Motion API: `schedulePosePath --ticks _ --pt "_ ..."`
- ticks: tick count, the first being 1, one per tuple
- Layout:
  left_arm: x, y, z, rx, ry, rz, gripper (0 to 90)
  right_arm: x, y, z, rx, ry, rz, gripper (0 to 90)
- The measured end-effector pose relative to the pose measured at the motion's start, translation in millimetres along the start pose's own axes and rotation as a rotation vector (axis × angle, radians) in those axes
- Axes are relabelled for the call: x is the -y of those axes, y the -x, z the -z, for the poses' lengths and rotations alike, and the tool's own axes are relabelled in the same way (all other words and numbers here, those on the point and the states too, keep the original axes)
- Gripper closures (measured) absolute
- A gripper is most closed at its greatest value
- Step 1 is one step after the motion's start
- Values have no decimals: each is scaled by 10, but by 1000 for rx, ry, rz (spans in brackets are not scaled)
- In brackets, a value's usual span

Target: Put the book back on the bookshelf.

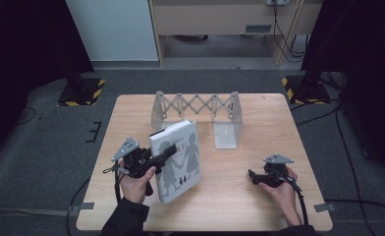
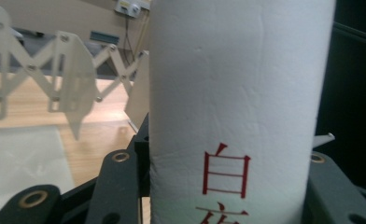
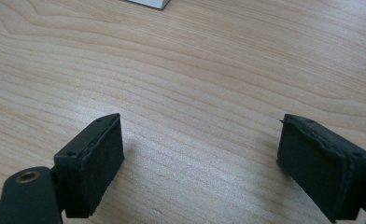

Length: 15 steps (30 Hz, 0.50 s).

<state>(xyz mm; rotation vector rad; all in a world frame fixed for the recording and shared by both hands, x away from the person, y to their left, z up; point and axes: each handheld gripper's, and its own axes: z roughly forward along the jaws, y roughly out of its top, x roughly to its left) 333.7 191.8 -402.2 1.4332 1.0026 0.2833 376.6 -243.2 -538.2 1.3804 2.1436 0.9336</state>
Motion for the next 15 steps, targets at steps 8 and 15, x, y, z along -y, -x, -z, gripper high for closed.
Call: schedulePosePath --ticks 8,15 --pt "-94 -100 78 -53 22 -5 526 -2 1 -7 8 -6 -10 110" --pt "-203 -210 104 -123 31 -40 526 -5 3 -16 4 -15 -2 73"
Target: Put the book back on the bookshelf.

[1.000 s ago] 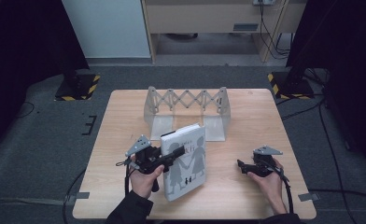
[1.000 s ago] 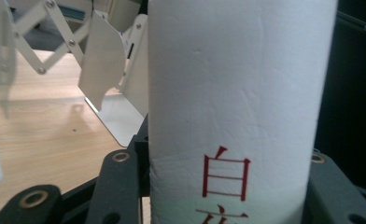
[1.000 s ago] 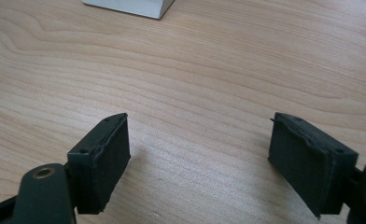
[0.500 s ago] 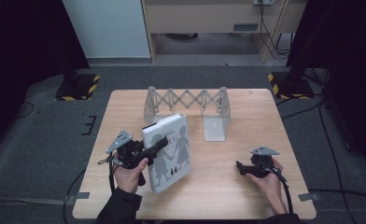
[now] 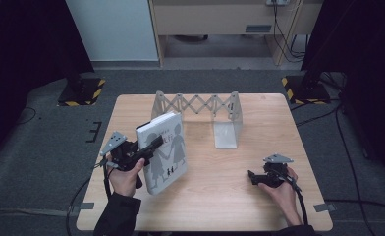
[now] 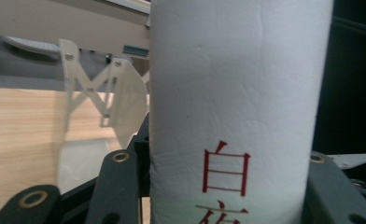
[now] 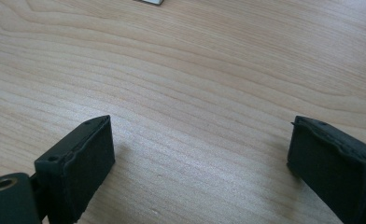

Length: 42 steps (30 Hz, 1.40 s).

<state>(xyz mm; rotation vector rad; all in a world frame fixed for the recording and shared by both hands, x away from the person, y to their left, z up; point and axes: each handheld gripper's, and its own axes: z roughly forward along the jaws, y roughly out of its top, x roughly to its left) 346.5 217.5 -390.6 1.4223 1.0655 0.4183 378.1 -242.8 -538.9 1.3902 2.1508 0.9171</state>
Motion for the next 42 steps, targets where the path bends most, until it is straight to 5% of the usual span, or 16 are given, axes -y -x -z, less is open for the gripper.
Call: schedulePosePath --ticks 24,34,42 --pt "-213 -297 -385 -125 14 -30 526 -4 7 -6 10 -13 -10 39" --pt "-235 -371 -607 -154 39 -26 526 -1 7 -5 13 -12 -13 37" --pt "-174 -373 -760 -185 11 -49 525 -1 7 -6 14 -10 -13 37"
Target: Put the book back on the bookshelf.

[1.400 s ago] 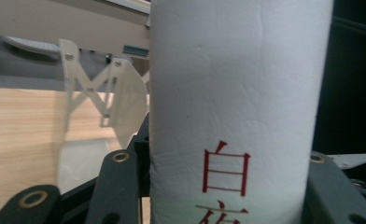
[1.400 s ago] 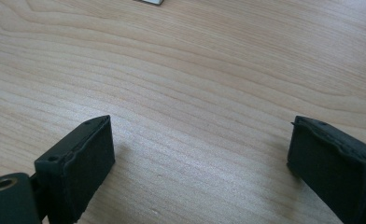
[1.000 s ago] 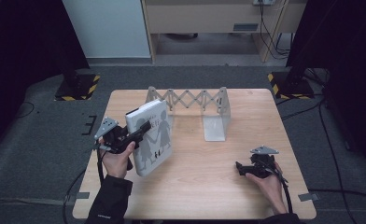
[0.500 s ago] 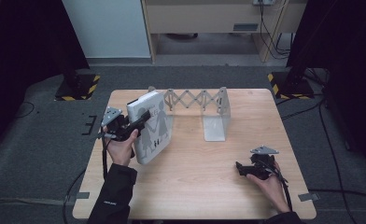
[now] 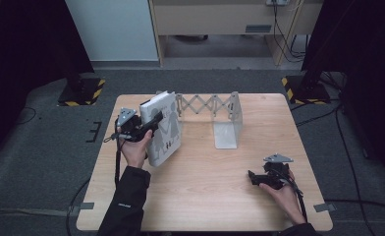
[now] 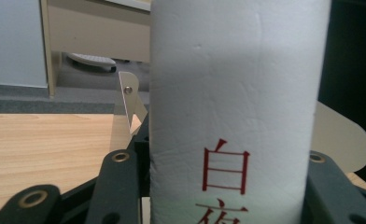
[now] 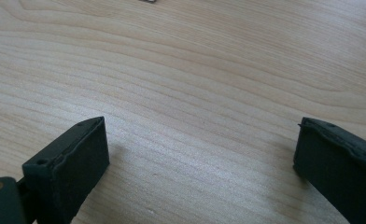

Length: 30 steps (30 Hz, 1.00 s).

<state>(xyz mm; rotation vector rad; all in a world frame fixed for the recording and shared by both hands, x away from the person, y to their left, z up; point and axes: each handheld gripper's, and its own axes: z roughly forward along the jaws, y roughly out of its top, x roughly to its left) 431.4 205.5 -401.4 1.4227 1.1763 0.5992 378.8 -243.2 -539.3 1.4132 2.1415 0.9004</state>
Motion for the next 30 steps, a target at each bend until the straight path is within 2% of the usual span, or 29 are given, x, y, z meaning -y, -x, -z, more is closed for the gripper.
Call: schedulePosePath --ticks 10,18,25,30 --pt "104 -1 -178 -44 12 -20 525 -1 1 1 -1 -2 1 37" --pt "120 16 -183 -45 22 -37 525 0 0 1 -1 -1 0 37" --pt "187 44 -80 -52 12 -81 517 0 0 0 0 0 0 37" --pt "274 28 42 -51 15 -82 515 0 0 -1 1 1 0 37"
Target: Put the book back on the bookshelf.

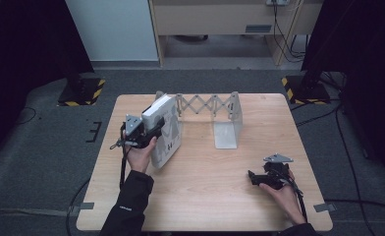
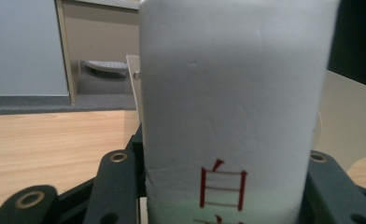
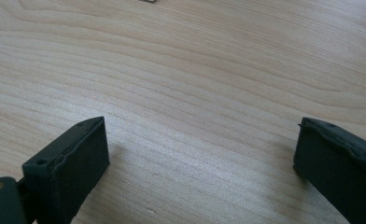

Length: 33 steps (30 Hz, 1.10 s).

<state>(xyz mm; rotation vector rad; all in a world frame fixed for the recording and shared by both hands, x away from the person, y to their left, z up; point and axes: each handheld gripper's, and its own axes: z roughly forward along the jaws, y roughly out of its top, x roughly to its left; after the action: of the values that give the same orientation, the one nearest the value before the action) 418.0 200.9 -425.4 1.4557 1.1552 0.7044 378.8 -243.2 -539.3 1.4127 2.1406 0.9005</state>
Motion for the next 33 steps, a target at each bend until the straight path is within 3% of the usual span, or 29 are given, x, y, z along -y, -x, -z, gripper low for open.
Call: schedulePosePath --ticks 4,11,20,33 --pt "67 -2 93 4 -4 -5 514 0 0 0 0 0 0 37" --pt "143 60 194 11 -24 -50 513 0 0 0 0 0 0 37" --pt "261 60 296 15 -32 -47 510 0 0 0 0 0 0 37" --pt "328 112 164 -23 36 -74 512 0 0 0 0 -1 0 36"
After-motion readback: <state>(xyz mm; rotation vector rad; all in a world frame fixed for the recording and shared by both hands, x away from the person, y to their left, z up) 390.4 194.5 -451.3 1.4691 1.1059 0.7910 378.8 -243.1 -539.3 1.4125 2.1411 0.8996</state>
